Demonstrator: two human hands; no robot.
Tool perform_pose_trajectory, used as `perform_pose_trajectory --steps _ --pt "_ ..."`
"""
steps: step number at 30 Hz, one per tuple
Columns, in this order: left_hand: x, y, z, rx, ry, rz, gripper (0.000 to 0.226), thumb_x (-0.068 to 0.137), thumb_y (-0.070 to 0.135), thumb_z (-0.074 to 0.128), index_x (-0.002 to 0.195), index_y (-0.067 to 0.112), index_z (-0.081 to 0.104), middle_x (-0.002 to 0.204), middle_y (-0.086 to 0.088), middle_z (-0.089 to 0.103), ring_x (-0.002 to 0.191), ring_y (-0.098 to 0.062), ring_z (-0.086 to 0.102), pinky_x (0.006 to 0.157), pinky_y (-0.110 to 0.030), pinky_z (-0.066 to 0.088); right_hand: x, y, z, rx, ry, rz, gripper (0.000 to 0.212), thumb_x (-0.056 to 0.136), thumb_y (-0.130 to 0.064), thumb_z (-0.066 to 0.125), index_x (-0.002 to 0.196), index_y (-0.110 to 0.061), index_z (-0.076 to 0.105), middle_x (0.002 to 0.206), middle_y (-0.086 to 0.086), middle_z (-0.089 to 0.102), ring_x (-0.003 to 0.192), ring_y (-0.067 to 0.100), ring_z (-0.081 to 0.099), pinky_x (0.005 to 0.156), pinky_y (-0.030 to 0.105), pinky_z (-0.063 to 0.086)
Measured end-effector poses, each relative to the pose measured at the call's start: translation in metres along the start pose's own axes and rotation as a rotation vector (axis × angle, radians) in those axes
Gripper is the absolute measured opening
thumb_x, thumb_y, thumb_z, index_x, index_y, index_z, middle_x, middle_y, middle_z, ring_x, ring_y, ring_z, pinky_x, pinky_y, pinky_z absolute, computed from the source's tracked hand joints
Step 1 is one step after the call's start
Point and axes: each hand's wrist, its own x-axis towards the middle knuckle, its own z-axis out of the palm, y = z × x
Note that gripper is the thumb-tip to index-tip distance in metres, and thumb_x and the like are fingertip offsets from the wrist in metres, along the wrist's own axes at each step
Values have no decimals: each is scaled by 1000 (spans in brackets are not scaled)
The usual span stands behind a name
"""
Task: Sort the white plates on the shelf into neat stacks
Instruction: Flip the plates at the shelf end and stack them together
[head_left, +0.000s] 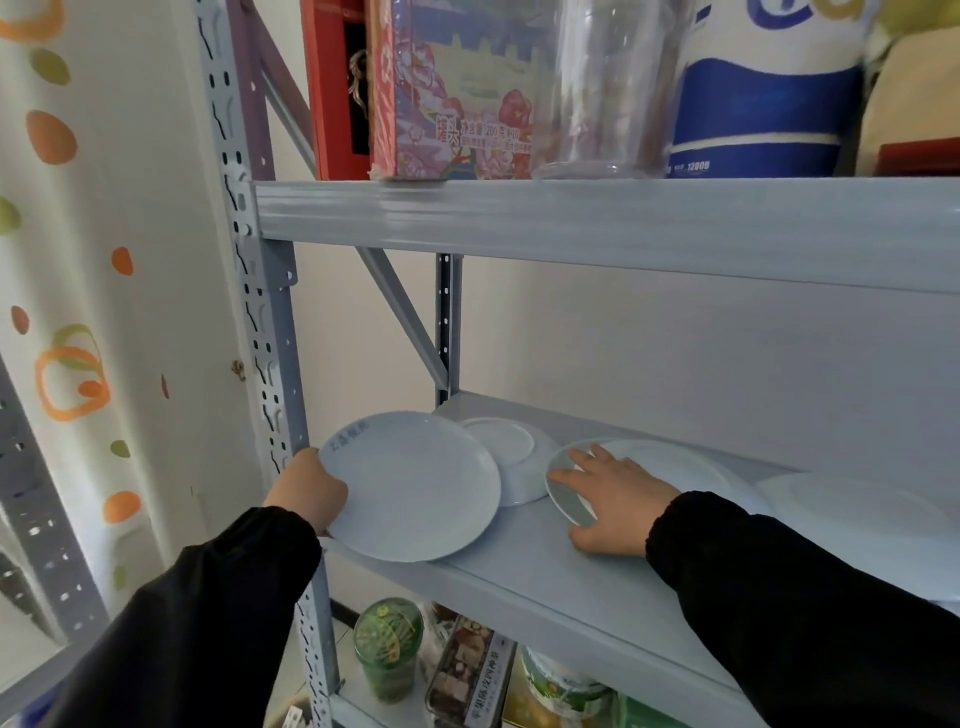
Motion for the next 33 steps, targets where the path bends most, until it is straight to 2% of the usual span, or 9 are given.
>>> perform_pose_trajectory --steps 5,9,14,16,19,24,29,31,33 --pt "1 4 9 82 -13 4 22 87 4 44 108 5 49 95 -15 59 83 -32 58 60 -36 47 -11 7 -3 -15 -9 20 80 82 -64 51 151 -43 17 164 -2 4 151 22 -2 120 47 8" --pt "-2 18 25 38 -59 16 25 84 6 45 108 7 52 96 -14 61 83 -33 60 69 -41 57 -16 13 -7 0 -37 52 87 76 -75 50 150 -44 19 164 -4 3 151 20 -3 120 47 8" --pt "-1 37 41 27 -47 4 29 89 4 45 118 0 49 112 -19 60 88 -32 54 74 -37 45 -24 20 -9 28 -27 75 82 78 -78 47 149 -44 23 164 -6 3 150 18 -1 121 46 9" --pt "-2 43 46 12 -50 11 39 89 3 44 128 1 44 119 -21 59 99 -35 57 79 -37 45 -29 25 -11 45 -13 89 79 81 -75 46 149 -44 23 164 -5 4 150 18 0 120 46 9" --pt "-7 43 50 -26 -73 69 67 89 0 44 151 11 20 131 -18 54 115 -36 54 87 -33 40 -36 34 -11 59 -18 110 79 80 -74 47 149 -46 21 164 -6 4 151 18 1 120 46 11" --pt "-17 33 47 -123 -48 153 47 86 1 49 132 9 46 105 -6 55 92 -26 51 80 -32 41 -48 40 -17 83 -56 133 81 78 -72 53 149 -50 19 164 -10 4 150 16 3 119 42 15" --pt "-15 25 43 -90 -28 185 42 81 -1 46 122 9 54 111 -7 61 91 -26 56 79 -37 49 -54 38 -18 55 -104 127 97 71 -70 62 151 -49 11 164 -9 7 150 15 9 119 37 18" --pt "-15 21 42 -77 -28 179 48 81 -3 45 127 9 53 116 -9 60 94 -25 54 79 -35 46 -56 36 -19 38 -104 118 98 71 -68 63 151 -49 10 163 -10 9 149 14 12 118 35 20" --pt "-15 19 42 -61 -24 185 56 80 -3 45 134 11 50 127 -12 57 104 -29 55 85 -35 47 -58 33 -21 20 -95 109 98 70 -66 63 151 -48 10 163 -10 12 148 14 17 117 34 22"
